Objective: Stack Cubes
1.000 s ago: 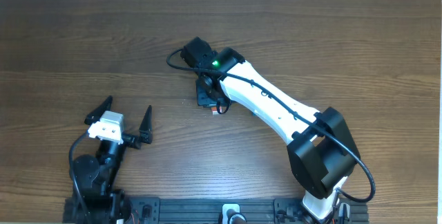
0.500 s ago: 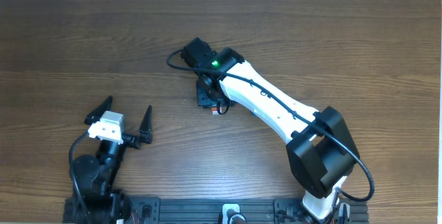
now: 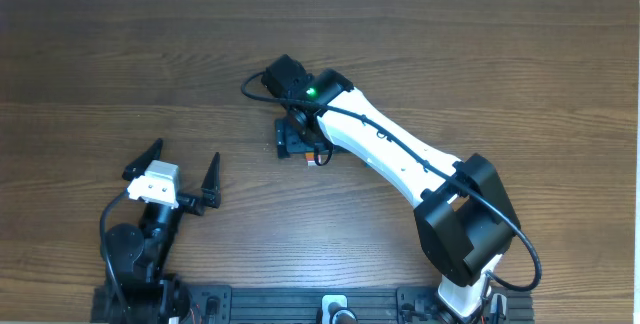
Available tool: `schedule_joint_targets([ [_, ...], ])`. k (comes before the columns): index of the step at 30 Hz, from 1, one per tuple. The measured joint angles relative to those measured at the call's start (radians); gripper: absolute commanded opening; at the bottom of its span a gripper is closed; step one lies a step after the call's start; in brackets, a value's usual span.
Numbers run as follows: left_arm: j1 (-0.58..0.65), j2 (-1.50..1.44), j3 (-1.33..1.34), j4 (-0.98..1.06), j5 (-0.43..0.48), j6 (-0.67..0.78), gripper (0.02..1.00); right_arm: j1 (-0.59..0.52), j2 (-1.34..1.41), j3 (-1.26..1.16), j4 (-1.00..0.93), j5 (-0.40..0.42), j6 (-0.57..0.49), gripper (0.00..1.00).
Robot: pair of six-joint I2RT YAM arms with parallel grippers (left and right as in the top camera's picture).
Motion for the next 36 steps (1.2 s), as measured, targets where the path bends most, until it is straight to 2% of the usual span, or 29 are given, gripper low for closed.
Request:
schedule_joint_targets([
  [7,0.000,0.000,0.000,0.000,0.000,0.000,1.000,-0.002,0.003,0.032,-0.038,0.000,-0.011,0.993],
  [13,0.000,0.000,0.000,0.000,0.000,0.000,0.998,-0.035,0.010,0.174,-0.149,0.001,-0.074,0.993],
  [22,0.000,0.000,0.000,0.000,0.000,0.000,1.000,-0.222,0.010,0.362,-0.343,0.019,-0.213,0.993],
  [26,0.000,0.000,0.000,0.000,0.000,0.000,1.000,-0.295,0.011,0.361,-0.391,0.028,-0.257,0.991],
  [30,0.000,0.000,0.000,0.000,0.000,0.000,1.000,-0.307,0.011,0.336,-0.392,0.031,-0.287,0.993],
  [36,0.000,0.000,0.000,0.000,0.000,0.000,1.000,-0.330,0.011,0.151,-0.285,0.030,-0.308,0.993],
])
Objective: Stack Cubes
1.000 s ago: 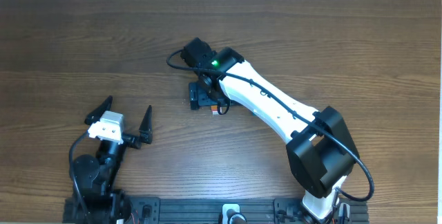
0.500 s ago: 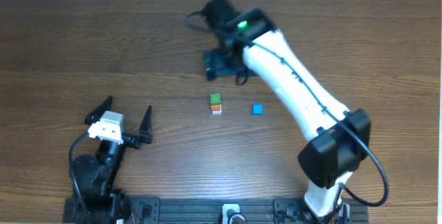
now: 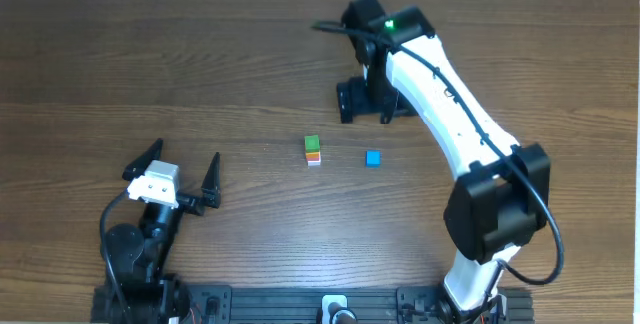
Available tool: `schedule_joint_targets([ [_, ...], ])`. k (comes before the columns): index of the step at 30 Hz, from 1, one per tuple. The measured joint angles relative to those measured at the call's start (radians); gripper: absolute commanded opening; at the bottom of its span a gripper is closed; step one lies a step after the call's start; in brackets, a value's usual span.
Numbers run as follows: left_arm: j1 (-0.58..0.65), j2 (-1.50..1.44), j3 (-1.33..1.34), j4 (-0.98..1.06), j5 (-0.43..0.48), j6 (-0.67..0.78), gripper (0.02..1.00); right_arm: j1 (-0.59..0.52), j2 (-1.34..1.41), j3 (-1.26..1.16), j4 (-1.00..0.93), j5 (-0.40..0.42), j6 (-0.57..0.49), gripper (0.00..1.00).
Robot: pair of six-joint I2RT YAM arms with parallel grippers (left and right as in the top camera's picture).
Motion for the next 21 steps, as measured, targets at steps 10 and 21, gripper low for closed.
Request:
schedule_joint_targets([
  [10,0.000,0.000,0.000,0.000,0.000,0.000,1.000,-0.064,-0.016,-0.380,0.314,-0.070,-0.011,0.991],
  [21,0.000,0.000,0.000,0.000,0.000,0.000,0.998,-0.011,-0.037,-0.492,0.442,-0.110,0.024,0.965],
])
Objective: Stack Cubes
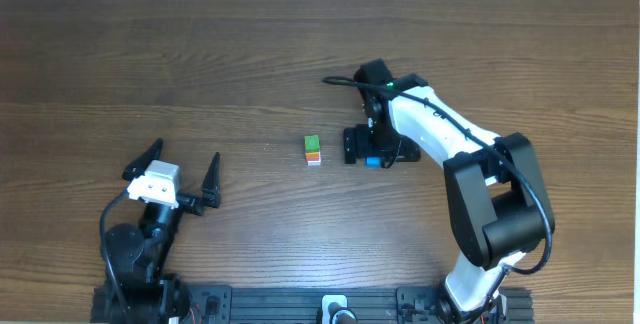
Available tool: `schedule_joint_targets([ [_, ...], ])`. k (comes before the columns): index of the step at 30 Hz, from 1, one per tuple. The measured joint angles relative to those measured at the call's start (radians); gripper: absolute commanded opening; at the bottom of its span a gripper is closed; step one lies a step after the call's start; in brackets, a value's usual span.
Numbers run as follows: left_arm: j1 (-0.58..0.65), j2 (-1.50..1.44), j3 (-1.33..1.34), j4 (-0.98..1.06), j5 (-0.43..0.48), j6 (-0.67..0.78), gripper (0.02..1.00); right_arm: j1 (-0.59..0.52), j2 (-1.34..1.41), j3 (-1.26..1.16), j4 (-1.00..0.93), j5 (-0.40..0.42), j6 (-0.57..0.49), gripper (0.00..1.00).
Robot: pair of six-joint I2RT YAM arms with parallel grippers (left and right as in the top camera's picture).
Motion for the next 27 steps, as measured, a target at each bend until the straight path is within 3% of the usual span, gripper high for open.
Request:
schedule_joint_targets([
  [5,0.000,0.000,0.000,0.000,0.000,0.000,1.000,0.010,-0.002,0.000,0.006,0.002,0.014,0.831],
  [13,0.000,0.000,0.000,0.000,0.000,0.000,1.000,0.010,-0.003,0.000,0.009,0.006,0.031,0.470],
  [27,0.000,0.000,0.000,0.000,0.000,0.000,1.000,0.010,-0.003,0.000,0.010,0.009,0.038,0.268],
])
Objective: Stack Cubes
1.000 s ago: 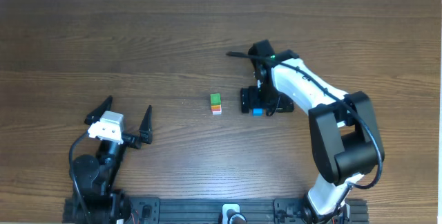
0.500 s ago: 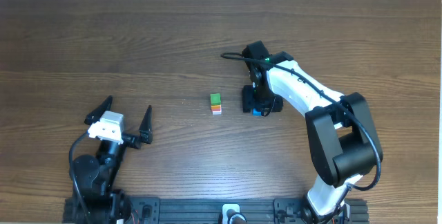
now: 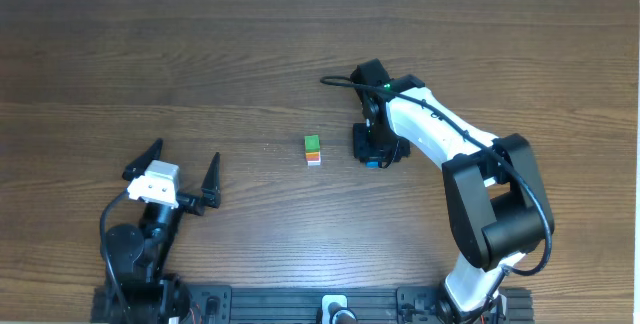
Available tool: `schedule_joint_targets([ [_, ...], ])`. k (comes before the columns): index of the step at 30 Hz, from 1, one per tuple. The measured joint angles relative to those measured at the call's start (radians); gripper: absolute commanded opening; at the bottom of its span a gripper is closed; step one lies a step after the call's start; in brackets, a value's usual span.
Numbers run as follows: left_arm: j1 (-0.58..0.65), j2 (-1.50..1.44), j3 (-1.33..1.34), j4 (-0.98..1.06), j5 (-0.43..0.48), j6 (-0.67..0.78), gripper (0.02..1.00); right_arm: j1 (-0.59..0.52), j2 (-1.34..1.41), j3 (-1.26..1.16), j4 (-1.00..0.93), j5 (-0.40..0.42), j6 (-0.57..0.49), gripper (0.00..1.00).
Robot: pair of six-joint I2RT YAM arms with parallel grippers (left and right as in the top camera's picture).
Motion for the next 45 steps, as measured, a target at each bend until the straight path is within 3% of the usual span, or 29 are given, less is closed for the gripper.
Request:
schedule_joint_targets([
  [5,0.000,0.000,0.000,0.000,0.000,0.000,1.000,0.000,0.000,0.000,0.000,0.000,0.009,0.222],
  [16,0.000,0.000,0.000,0.000,0.000,0.000,1.000,0.000,-0.004,0.000,0.001,0.000,0.013,0.012],
  [24,0.000,0.000,0.000,0.000,0.000,0.000,0.998,-0.002,-0.063,0.029,-0.094,0.020,0.012,0.012],
  [30,0.000,0.000,0.000,0.000,0.000,0.000,1.000,0.014,-0.111,0.232,-0.292,0.059,-0.008,0.007],
  [38,0.000,0.000,0.000,0.000,0.000,0.000,1.000,0.164,-0.121,0.499,-0.439,0.106,0.008,0.012],
  [45,0.000,0.000,0.000,0.000,0.000,0.000,1.000,0.280,-0.109,0.513,-0.470,0.111,0.074,0.012],
])
